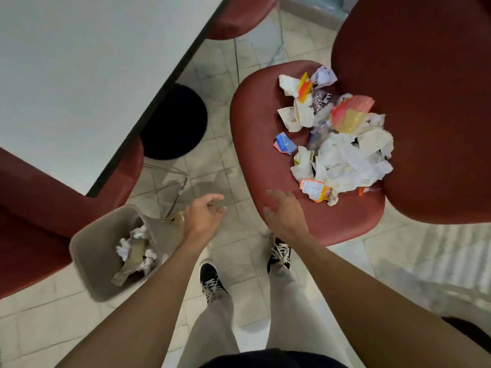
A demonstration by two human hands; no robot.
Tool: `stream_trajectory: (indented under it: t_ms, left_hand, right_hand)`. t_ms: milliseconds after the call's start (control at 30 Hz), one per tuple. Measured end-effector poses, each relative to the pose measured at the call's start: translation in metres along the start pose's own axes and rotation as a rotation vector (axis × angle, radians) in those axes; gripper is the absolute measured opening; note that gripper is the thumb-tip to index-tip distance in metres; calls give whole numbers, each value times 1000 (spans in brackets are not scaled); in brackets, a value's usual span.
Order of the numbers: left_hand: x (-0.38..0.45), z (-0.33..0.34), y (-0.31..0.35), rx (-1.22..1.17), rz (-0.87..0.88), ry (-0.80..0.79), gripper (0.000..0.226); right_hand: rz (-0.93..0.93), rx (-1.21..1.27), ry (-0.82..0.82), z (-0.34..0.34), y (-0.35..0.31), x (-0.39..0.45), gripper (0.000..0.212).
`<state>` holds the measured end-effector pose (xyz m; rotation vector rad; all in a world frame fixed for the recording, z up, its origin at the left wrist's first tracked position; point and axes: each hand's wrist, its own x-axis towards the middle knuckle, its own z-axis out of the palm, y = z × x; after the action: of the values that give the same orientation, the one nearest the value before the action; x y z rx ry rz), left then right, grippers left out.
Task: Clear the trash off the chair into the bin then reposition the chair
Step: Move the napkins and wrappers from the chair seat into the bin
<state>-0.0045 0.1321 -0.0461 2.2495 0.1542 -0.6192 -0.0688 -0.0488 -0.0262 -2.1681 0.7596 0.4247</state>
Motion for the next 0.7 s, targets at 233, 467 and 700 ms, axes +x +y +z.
stream_trajectory:
  t_ms: [233,467,700]
  left_hand:
    - [23,97,76,108,98,-186,26]
    - [53,180,116,218,164,-286,33]
    - [83,239,121,380,158,-353,46]
  right_hand:
    - [145,96,96,-67,82,36,45]
    - [273,95,160,-97,156,81,50]
    - [318,116,67,-92,193,119,49]
